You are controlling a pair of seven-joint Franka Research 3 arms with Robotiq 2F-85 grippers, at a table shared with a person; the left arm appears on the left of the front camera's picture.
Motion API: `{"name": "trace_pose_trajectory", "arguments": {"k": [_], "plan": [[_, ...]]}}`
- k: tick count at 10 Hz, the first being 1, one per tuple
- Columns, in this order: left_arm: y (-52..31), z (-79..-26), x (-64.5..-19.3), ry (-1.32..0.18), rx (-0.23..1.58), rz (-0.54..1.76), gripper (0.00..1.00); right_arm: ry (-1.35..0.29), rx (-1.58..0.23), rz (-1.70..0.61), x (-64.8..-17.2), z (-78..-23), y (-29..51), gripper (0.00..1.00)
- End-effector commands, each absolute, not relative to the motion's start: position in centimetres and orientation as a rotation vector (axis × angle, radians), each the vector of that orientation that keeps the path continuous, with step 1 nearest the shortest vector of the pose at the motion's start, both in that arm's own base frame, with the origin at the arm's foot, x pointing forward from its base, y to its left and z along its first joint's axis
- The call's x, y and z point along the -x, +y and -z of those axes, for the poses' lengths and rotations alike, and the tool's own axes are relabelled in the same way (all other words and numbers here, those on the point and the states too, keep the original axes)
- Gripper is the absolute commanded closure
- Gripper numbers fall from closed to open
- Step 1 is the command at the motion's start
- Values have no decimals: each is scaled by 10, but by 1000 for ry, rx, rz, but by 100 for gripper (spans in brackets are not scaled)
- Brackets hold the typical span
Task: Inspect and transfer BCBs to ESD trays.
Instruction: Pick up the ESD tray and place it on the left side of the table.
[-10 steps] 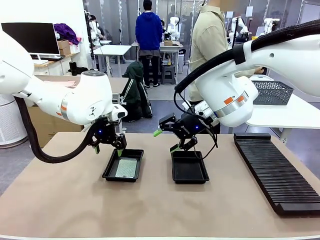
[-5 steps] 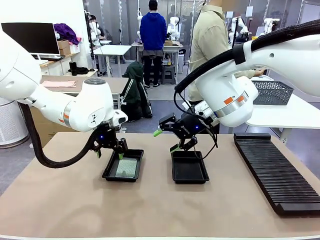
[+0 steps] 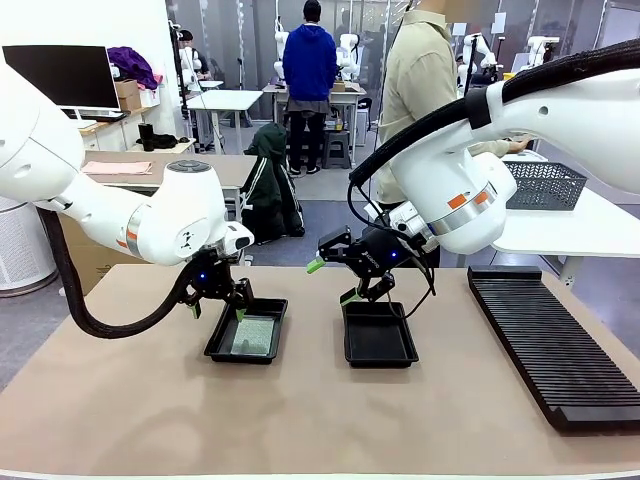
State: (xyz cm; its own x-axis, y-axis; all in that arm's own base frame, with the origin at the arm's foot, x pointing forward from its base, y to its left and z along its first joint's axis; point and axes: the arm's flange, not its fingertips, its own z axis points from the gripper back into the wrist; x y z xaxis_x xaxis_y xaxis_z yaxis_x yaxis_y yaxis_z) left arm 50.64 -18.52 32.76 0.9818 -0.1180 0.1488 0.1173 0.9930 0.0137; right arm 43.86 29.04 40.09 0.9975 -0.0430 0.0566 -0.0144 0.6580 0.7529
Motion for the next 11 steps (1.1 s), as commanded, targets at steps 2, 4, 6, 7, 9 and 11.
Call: {"name": "trace_pose_trajectory", "arguments": {"k": [2,4,6,7,9,11], "plan": [[-186,-319,-503,-143,-39,84,14,-75,-849,32,-438,-401,291,0],[-183,-321,-502,-144,-19,74,21,-75,-849,32,-438,-401,291,0],[-180,-322,-500,-146,-7,75,29,-75,-849,32,-438,-401,291,0],[-180,-323,-499,-145,-3,76,31,-75,-849,32,-438,-401,291,0],[-179,-326,-500,-142,-9,77,38,-75,-849,32,-438,-401,291,0],[-181,-325,-501,-137,-6,85,46,-75,-849,32,-438,-401,291,0]]}}
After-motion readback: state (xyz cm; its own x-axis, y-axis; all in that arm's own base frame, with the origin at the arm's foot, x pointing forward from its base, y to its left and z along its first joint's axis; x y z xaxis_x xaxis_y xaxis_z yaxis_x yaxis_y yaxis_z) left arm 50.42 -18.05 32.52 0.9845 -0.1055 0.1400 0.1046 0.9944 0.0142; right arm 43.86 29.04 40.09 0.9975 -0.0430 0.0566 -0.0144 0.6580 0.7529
